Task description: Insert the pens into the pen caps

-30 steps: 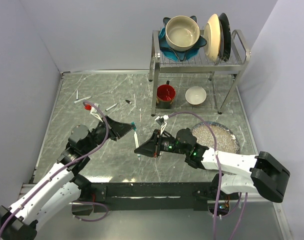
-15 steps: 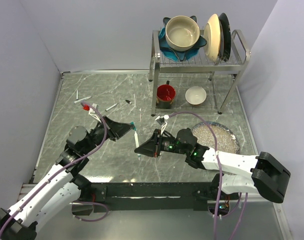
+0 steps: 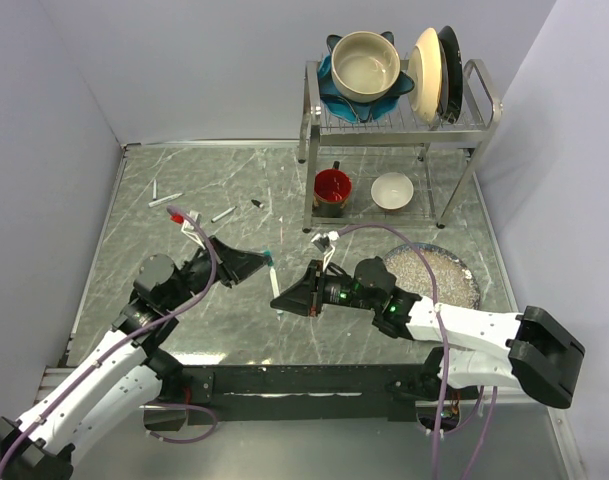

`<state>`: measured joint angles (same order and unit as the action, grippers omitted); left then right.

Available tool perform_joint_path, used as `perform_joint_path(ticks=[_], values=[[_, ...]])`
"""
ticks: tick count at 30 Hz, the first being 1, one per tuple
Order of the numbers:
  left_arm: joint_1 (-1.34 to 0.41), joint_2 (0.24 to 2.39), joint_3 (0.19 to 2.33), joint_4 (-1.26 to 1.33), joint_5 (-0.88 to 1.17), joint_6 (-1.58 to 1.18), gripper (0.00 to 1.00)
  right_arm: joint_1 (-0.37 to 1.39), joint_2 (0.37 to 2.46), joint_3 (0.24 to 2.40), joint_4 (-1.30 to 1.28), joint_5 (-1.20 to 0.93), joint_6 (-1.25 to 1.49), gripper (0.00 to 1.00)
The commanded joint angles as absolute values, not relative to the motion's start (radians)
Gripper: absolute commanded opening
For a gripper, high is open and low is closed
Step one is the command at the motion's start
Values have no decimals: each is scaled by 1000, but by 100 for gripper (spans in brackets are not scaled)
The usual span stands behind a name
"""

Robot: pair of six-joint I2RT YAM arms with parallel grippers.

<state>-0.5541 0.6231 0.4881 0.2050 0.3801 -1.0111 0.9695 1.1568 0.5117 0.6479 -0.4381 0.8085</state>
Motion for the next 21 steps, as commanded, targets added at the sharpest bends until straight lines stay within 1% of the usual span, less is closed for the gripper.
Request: perform_joint_path(ticks=[1, 8, 14, 18, 21], values=[[-560, 603, 473, 213, 440, -973, 1, 974, 1112, 566, 652, -407, 776, 0], [-563, 620, 466, 212, 460, -948, 1, 973, 1094, 581, 608, -376, 753, 0], [-565, 629, 472, 190, 456, -939, 1, 971, 1071, 649, 511, -333, 692, 0], [-566, 623, 485, 192, 465, -937, 1, 973, 1089, 673, 492, -311, 678, 0], [-566, 620, 492, 198, 492, -931, 4, 973, 1092, 698, 459, -285, 638, 0]])
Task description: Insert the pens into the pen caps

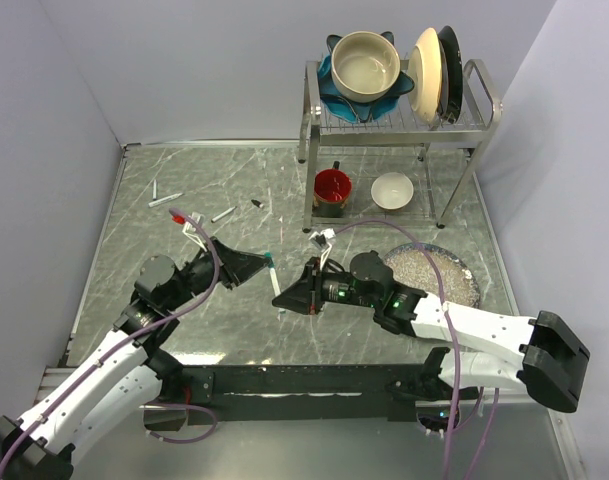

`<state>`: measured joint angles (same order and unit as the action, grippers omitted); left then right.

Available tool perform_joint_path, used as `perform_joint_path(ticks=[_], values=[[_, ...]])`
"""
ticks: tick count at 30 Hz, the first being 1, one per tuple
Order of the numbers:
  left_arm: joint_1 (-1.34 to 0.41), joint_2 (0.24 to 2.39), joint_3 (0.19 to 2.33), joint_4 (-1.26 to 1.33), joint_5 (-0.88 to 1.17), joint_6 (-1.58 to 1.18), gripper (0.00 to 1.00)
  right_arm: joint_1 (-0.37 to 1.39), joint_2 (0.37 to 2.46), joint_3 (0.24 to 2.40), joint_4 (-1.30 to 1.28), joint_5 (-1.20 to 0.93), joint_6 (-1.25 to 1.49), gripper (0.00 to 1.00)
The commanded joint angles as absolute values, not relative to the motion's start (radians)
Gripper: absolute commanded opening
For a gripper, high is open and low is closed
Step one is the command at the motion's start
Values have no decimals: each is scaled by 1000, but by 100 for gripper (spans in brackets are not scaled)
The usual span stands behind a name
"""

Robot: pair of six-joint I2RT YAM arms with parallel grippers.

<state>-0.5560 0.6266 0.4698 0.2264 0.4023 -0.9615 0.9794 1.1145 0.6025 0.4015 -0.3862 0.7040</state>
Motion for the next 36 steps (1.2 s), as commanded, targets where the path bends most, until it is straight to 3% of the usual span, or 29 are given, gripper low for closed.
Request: perform_joint_path(ticks=[1, 9, 13, 16, 19, 36], values=[[-566, 617, 491, 199, 498, -931, 6, 973, 1088, 704, 451, -275, 624, 0], [-566, 595, 520, 180, 523, -904, 16, 971, 1057, 738, 402, -287, 542, 0], [-566, 588, 523, 209, 555, -910, 42, 973, 1042, 735, 413, -322, 532, 0], [-566, 578, 529, 219, 574, -910, 53, 973, 1023, 733, 414, -340, 525, 0], [-566, 572, 535, 242, 586, -910, 59, 974, 1011, 736, 422, -376, 526, 0], [-581, 641, 548, 437, 670, -1005, 56, 989, 983, 735, 459, -509, 572, 0]])
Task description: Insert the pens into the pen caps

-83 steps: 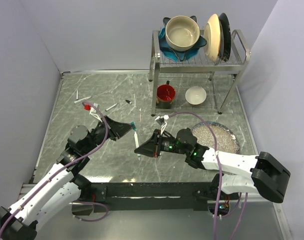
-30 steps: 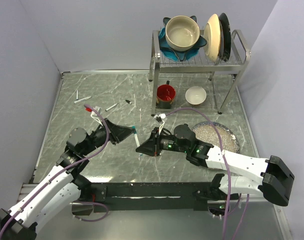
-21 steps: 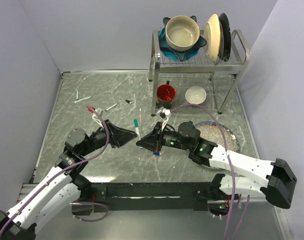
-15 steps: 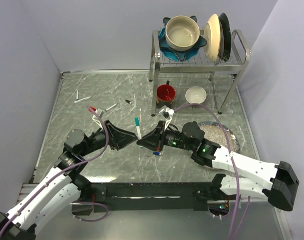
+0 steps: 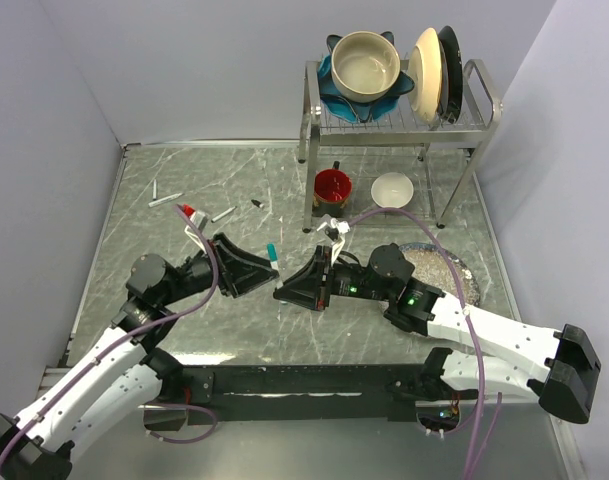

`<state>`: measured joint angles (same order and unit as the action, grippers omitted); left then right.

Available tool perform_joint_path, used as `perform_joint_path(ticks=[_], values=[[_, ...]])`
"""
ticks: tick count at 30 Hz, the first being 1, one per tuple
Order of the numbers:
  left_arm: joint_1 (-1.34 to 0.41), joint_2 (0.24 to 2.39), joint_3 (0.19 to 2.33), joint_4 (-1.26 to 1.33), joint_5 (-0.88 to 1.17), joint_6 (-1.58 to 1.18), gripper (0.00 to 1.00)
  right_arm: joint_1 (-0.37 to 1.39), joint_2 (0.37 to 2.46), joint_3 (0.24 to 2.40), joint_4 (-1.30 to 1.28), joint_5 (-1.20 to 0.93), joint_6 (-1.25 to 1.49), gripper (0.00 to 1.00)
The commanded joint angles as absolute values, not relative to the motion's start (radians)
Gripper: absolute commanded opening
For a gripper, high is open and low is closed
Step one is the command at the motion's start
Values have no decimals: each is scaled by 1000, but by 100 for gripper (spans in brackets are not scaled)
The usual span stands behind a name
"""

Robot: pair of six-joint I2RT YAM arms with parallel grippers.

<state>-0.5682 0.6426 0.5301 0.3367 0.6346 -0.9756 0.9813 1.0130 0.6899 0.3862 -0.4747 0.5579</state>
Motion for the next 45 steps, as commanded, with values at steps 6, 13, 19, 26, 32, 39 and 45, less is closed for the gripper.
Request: perform_joint_path(ticks=[6, 13, 19, 26, 32, 39, 45], values=[[-606, 632, 534, 462, 663, -1009, 27, 991, 992, 749, 453, -531, 586, 0], [-620, 635, 546, 459, 641, -1009, 1, 991, 1011, 759, 431, -545, 594, 13], [-627, 635, 541, 465, 624, -1005, 1, 992, 1023, 755, 425, -548, 611, 49], [-630, 637, 549, 448, 617, -994, 1, 1002, 1051, 758, 423, -543, 611, 27], [-630, 629, 552, 417, 661, -956, 53, 1003, 1025, 736, 451, -537, 612, 0], [-630, 632, 607, 357, 654, -913, 78, 1003, 1012, 724, 457, -560, 615, 0], [-630, 650, 679, 293, 607, -870, 77, 1006, 1012, 719, 469, -583, 629, 0]])
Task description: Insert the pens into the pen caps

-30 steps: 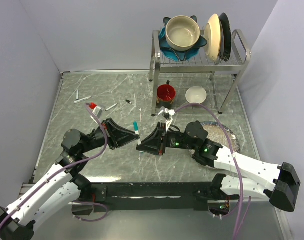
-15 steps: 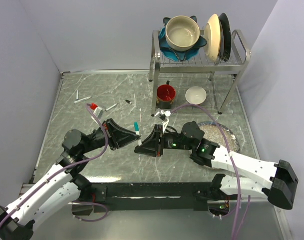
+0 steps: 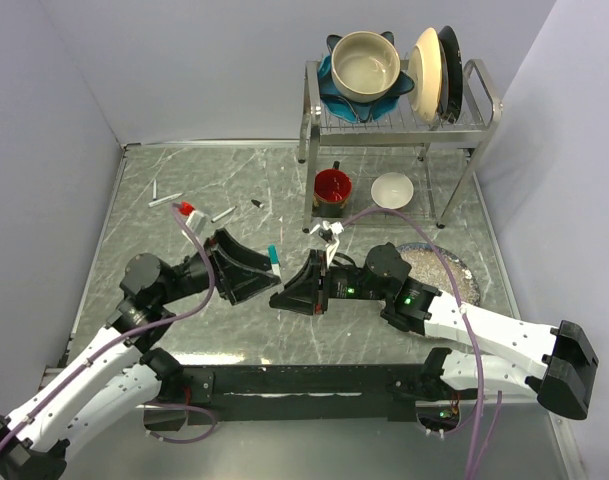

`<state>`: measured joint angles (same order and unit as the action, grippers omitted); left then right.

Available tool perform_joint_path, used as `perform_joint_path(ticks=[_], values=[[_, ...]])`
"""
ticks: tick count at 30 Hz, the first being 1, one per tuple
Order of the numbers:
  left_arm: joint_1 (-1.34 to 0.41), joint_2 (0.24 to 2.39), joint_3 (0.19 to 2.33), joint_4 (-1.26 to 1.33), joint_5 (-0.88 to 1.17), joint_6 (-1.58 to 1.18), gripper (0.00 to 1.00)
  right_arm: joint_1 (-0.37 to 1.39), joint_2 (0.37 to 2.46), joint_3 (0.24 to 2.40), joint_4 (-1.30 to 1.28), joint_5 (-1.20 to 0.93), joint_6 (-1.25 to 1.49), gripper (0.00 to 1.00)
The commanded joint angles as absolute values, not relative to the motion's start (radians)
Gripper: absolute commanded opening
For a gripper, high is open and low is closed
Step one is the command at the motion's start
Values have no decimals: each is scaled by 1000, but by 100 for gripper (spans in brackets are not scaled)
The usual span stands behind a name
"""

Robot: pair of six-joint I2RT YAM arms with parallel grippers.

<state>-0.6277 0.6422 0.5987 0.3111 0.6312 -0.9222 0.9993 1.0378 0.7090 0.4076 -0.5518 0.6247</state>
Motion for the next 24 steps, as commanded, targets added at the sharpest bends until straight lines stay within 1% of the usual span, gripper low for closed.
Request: perform_joint_path(ticks=[1, 5, 10, 21, 22, 24], values=[[-630, 661, 686, 293, 609, -870, 77, 1009, 1012, 721, 466, -584, 629, 0], [-630, 693, 715, 301, 614, -876, 75, 1015, 1006, 724, 453, -586, 623, 0], [-630, 722, 744, 308, 623, -877, 71, 1029, 1003, 727, 436, -584, 611, 0], [-630, 729, 776, 293, 621, -859, 63, 1035, 1011, 719, 433, -575, 604, 0], [-630, 729, 775, 298, 623, -859, 62, 1034, 1011, 718, 433, -575, 604, 0], [-630, 727, 766, 307, 626, -864, 53, 1035, 1014, 716, 434, -575, 606, 0]])
